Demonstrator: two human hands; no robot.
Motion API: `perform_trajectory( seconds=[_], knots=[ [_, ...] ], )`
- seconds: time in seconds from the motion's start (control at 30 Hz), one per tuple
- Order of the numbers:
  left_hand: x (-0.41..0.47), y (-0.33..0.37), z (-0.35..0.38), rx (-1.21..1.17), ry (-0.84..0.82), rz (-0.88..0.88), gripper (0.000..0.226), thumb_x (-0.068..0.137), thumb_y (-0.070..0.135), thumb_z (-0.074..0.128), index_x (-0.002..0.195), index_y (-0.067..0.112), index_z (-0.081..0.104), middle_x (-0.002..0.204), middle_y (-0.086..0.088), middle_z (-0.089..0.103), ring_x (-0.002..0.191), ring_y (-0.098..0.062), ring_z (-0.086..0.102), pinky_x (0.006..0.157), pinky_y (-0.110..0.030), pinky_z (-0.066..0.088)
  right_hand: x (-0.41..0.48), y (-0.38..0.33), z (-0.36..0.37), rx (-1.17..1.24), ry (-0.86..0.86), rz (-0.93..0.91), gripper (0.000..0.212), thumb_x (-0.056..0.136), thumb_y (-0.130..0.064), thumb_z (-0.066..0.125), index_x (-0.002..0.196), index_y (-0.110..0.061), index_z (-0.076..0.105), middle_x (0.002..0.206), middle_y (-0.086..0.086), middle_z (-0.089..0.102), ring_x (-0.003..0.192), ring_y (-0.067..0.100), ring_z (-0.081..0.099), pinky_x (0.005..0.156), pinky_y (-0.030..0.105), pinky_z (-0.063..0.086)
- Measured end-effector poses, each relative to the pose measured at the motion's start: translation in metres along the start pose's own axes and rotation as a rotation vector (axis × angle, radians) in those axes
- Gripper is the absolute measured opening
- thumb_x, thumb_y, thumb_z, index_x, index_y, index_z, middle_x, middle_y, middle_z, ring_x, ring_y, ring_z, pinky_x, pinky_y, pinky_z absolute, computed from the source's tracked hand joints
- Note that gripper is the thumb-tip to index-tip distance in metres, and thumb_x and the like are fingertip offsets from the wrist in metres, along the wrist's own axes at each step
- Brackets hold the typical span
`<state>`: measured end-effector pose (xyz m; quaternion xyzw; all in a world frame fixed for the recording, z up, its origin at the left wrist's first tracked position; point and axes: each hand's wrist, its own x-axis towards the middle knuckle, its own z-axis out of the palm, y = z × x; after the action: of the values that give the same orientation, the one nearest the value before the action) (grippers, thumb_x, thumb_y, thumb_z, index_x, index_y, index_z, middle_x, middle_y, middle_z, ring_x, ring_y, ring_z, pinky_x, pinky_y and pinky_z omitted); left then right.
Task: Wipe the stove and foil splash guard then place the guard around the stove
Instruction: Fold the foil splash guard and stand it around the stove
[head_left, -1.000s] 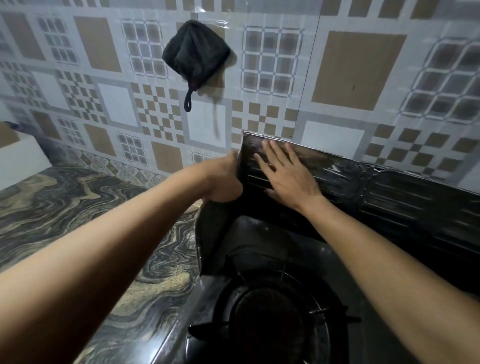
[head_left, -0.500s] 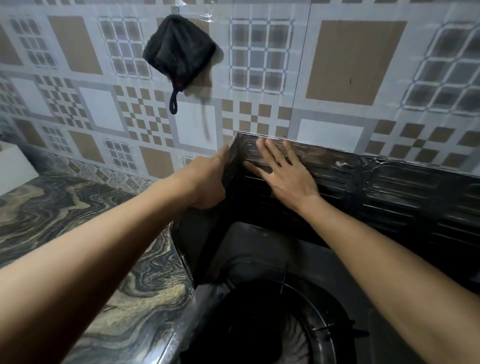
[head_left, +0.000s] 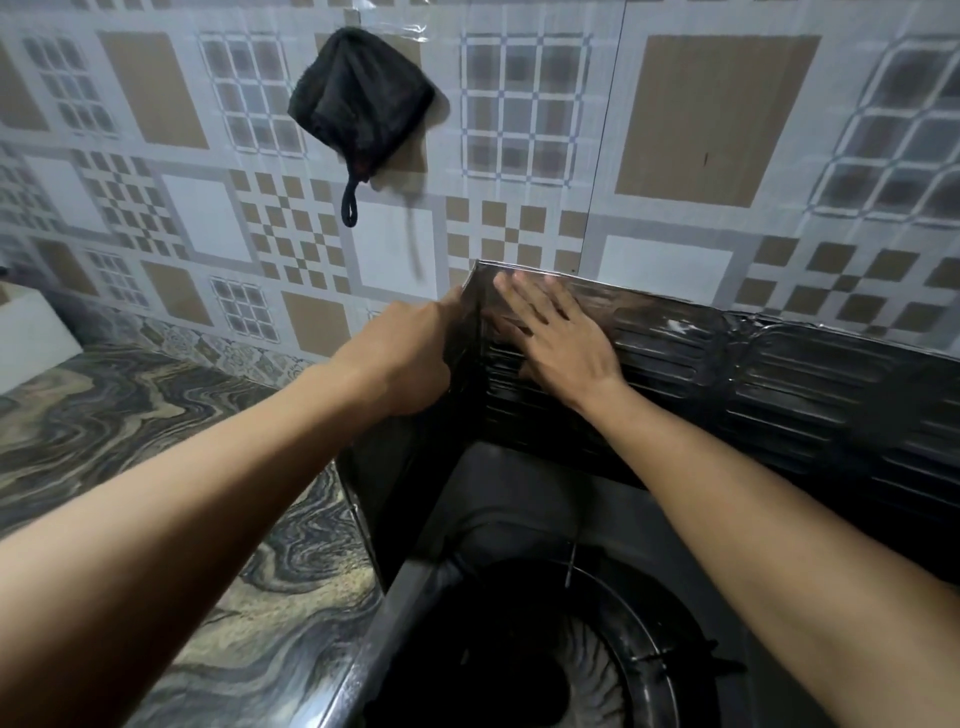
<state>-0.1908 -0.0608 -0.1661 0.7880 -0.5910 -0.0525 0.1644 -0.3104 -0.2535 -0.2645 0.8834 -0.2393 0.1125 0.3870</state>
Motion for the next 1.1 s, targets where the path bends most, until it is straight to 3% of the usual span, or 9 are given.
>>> perform_trajectory(
  seconds=[0.07,0.17,0.4,0.53,0.63,0.7,0.8,0.97,1.1],
  knots=[
    [0.002,-0.003,0.001,0.015,-0.005,-0.018,0.078,0.079,-0.005,0.05,0.151,0.019,0.031,0.121,-0.022,0.063,0.111,-0.04,0.059,0.091,-0.044,0.052,0.001,-0.001,0.002,-0.023,-0.054,0.014,0.08,0.096,-0.041,0.05,0.158,-0.025,0.002,0.158,0.009,-0.025,0.144,0.024,-0.026,0.116,0.046,-0.022],
    [0.007,-0.004,0.002,-0.001,-0.035,-0.041,0.074,0.08,-0.002,0.05,0.149,0.018,0.034,0.127,-0.021,0.061,0.116,-0.039,0.057,0.096,-0.045,0.05,0.001,-0.004,0.0,-0.033,-0.068,0.007,0.082,0.095,-0.044,0.049,0.157,-0.024,0.0,0.159,0.01,-0.024,0.149,0.027,-0.019,0.116,0.047,-0.021],
    [0.004,0.003,-0.001,0.035,-0.06,-0.039,0.082,0.082,-0.001,0.053,0.155,0.015,0.019,0.125,-0.023,0.061,0.114,-0.04,0.057,0.094,-0.043,0.05,-0.023,0.007,-0.017,0.095,0.091,-0.063,0.06,0.095,-0.013,0.014,0.153,-0.004,0.029,0.159,0.024,0.022,0.148,0.039,0.022,0.12,0.054,0.02],
    [0.0,0.015,0.004,0.146,-0.031,-0.016,0.089,0.081,0.01,0.059,0.155,0.02,0.009,0.105,-0.018,0.058,0.103,-0.042,0.06,0.086,-0.049,0.053,-0.069,0.028,-0.027,0.083,0.043,-0.002,0.06,0.091,-0.011,0.034,0.151,-0.007,0.034,0.158,0.026,0.026,0.147,0.039,0.026,0.116,0.057,0.026],
    [-0.001,0.04,0.016,0.334,0.006,-0.069,0.094,0.082,0.02,0.06,0.156,0.02,0.002,0.149,-0.03,0.028,0.137,-0.053,0.029,0.106,-0.067,0.033,-0.105,0.048,-0.036,0.028,0.001,0.111,0.062,0.085,-0.017,0.054,0.145,-0.01,0.043,0.151,0.024,0.039,0.135,0.038,0.041,0.107,0.054,0.036],
    [0.001,0.06,0.032,0.429,0.067,-0.019,0.093,0.085,0.023,0.058,0.157,0.015,0.0,0.161,-0.028,0.001,0.147,-0.051,0.003,0.112,-0.068,0.015,-0.123,0.06,-0.035,-0.003,-0.007,0.157,0.056,0.089,-0.017,0.051,0.144,-0.009,0.044,0.149,0.022,0.042,0.128,0.038,0.046,0.103,0.052,0.038],
    [0.006,0.086,0.064,0.404,0.098,0.108,0.087,0.088,0.021,0.052,0.157,0.008,-0.001,0.161,-0.03,-0.008,0.148,-0.047,-0.007,0.118,-0.06,0.008,-0.14,0.069,-0.028,-0.023,-0.069,0.208,0.053,0.098,-0.013,0.025,0.149,-0.005,0.035,0.156,0.022,0.033,0.137,0.039,0.04,0.112,0.053,0.032],
    [0.034,0.101,0.115,0.281,-0.03,0.219,0.096,0.088,0.015,0.053,0.156,0.017,-0.015,0.158,-0.022,-0.028,0.147,-0.042,-0.019,0.12,-0.055,0.003,-0.156,0.083,-0.013,0.031,-0.147,0.105,0.065,0.092,-0.008,0.003,0.156,-0.005,0.013,0.163,0.021,0.002,0.151,0.038,0.002,0.122,0.054,0.008],
    [0.059,0.098,0.14,0.196,-0.136,0.25,0.104,0.088,0.017,0.052,0.148,0.029,-0.033,0.148,-0.019,-0.047,0.141,-0.048,-0.03,0.118,-0.062,0.001,-0.17,0.1,-0.017,0.089,-0.082,0.047,0.065,0.089,-0.003,0.008,0.15,0.002,0.031,0.159,0.026,0.019,0.148,0.04,0.018,0.12,0.053,0.019]
  ],
)
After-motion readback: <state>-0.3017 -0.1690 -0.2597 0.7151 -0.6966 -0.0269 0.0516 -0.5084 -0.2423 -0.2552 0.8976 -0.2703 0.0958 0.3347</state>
